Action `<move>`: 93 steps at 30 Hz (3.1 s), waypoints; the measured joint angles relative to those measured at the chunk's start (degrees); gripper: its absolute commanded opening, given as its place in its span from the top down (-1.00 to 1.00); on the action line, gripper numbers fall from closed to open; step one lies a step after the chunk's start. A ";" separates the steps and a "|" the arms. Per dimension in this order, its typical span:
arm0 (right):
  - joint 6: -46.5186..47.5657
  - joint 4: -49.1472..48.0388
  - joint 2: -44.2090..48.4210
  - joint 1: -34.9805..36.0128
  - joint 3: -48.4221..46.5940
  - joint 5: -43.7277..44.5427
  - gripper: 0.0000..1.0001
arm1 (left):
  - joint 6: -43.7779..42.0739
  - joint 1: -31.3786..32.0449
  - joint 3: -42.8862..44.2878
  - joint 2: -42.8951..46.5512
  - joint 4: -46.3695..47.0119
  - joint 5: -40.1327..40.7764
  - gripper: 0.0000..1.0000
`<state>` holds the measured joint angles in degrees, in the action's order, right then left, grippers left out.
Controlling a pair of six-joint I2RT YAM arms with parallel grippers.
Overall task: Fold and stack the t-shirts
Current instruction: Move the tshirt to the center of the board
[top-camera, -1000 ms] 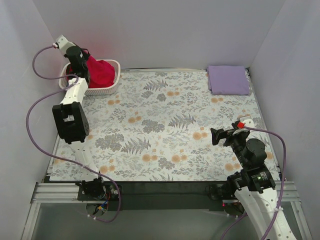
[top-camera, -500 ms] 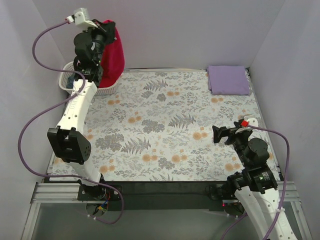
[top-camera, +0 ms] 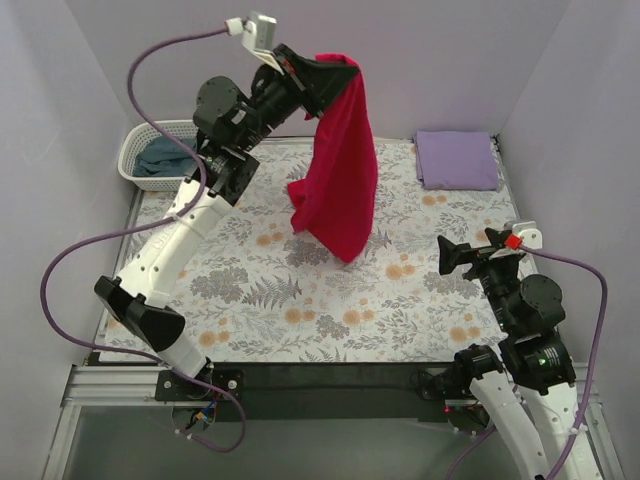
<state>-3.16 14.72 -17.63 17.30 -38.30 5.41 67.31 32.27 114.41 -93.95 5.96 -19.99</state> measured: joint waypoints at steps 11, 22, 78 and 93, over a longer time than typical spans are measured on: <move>-1.86 4.17 8.48 0.04 -0.04 15.41 -0.97 | 4.39 24.98 -39.08 -2.62 8.17 -7.13 0.18; -5.16 7.32 -3.10 0.04 -0.04 13.29 -0.97 | 7.98 32.30 -56.78 7.56 3.26 2.80 -0.29; -13.18 -4.42 -79.45 42.80 -28.72 -24.00 0.06 | 1.07 -11.47 -46.45 -14.45 -8.07 22.34 -0.06; -11.50 -1.16 -61.57 25.99 -16.15 -8.28 -0.05 | 8.26 -9.62 -73.22 24.50 -18.80 22.62 -0.38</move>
<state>-14.66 13.56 -79.20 43.29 -54.46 -2.87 75.57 22.65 41.19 -69.45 -12.84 2.63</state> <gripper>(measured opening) 0.529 0.709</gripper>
